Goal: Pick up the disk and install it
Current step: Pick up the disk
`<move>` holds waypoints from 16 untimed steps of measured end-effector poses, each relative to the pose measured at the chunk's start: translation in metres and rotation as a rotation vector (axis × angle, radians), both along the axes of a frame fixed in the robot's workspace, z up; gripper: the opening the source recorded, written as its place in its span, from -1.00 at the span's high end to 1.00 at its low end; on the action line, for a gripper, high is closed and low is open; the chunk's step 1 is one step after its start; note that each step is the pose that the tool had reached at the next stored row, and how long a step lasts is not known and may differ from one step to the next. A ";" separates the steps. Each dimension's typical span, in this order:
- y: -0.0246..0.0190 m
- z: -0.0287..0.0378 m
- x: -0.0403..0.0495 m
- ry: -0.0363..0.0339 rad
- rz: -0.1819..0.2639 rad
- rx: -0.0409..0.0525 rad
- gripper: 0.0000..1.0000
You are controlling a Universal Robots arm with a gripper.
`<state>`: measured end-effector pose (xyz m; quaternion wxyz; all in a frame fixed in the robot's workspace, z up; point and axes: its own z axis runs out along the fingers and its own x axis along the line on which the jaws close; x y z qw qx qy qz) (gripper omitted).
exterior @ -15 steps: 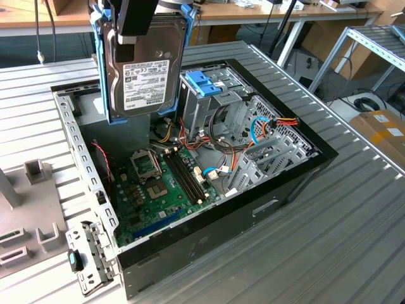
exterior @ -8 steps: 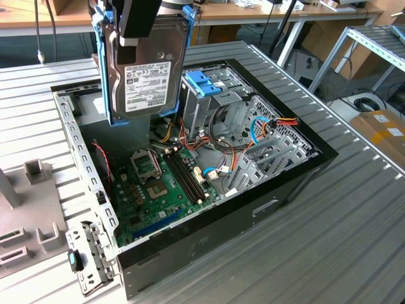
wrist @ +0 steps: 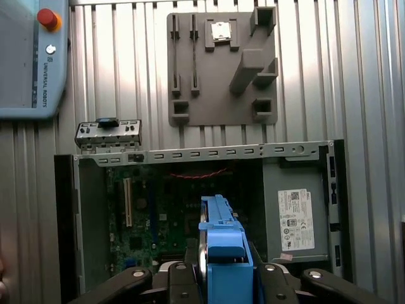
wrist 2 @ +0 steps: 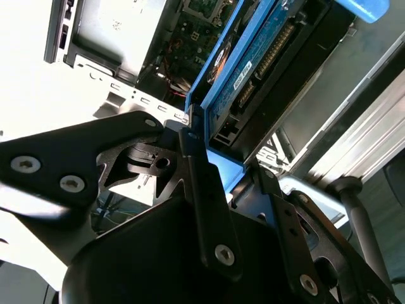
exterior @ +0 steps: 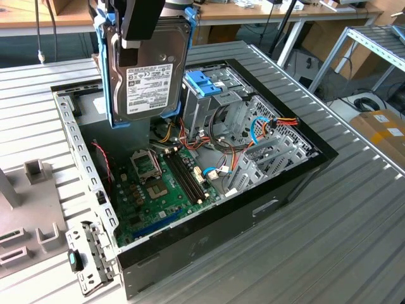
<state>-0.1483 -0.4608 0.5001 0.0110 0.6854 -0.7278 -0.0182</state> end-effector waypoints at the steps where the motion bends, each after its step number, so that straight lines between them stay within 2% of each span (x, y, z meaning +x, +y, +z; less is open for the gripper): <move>1: -0.0009 -0.0001 0.0002 0.0000 0.000 -0.0001 0.25; 7: -0.0054 -0.0006 0.0011 0.0000 0.000 -0.0011 0.25; 16: -0.0098 -0.0011 0.0020 0.0000 0.000 -0.0019 0.25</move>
